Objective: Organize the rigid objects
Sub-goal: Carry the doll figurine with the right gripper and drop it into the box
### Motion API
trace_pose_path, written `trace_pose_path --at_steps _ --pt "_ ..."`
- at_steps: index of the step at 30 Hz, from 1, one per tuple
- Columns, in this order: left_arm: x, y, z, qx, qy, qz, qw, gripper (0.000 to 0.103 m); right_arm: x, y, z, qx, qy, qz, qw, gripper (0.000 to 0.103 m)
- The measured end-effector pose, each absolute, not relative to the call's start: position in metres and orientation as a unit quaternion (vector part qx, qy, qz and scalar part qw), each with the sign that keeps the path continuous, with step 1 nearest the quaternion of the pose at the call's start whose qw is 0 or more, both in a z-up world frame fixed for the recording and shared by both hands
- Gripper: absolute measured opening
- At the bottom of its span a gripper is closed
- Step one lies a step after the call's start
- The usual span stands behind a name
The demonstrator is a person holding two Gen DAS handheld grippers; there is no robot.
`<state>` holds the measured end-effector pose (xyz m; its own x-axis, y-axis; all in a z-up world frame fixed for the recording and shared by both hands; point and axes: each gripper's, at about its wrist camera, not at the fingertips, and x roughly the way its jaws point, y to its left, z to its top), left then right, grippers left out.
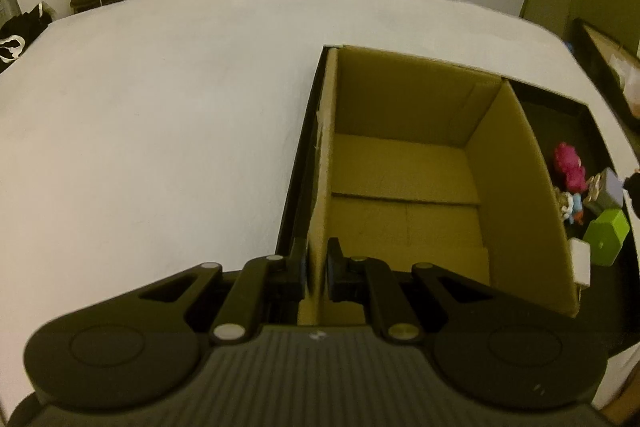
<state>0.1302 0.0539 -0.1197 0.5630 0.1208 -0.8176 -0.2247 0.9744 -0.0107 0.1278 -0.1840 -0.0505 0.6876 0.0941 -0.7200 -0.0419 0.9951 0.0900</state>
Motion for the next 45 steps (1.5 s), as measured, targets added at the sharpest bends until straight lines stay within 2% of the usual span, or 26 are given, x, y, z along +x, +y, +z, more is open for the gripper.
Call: trace_pose_path --at_steps 25,45 --pt "0.134 0.075 -0.128 -0.101 0.459 0.07 0.88 0.01 0.138 -0.079 -0.036 -0.068 0.357 0.152 0.919 0.035" --pt "0.135 0.085 -0.13 -0.126 0.459 0.061 0.878 0.012 0.153 -0.053 -0.043 -0.062 0.376 0.22 0.898 0.036"
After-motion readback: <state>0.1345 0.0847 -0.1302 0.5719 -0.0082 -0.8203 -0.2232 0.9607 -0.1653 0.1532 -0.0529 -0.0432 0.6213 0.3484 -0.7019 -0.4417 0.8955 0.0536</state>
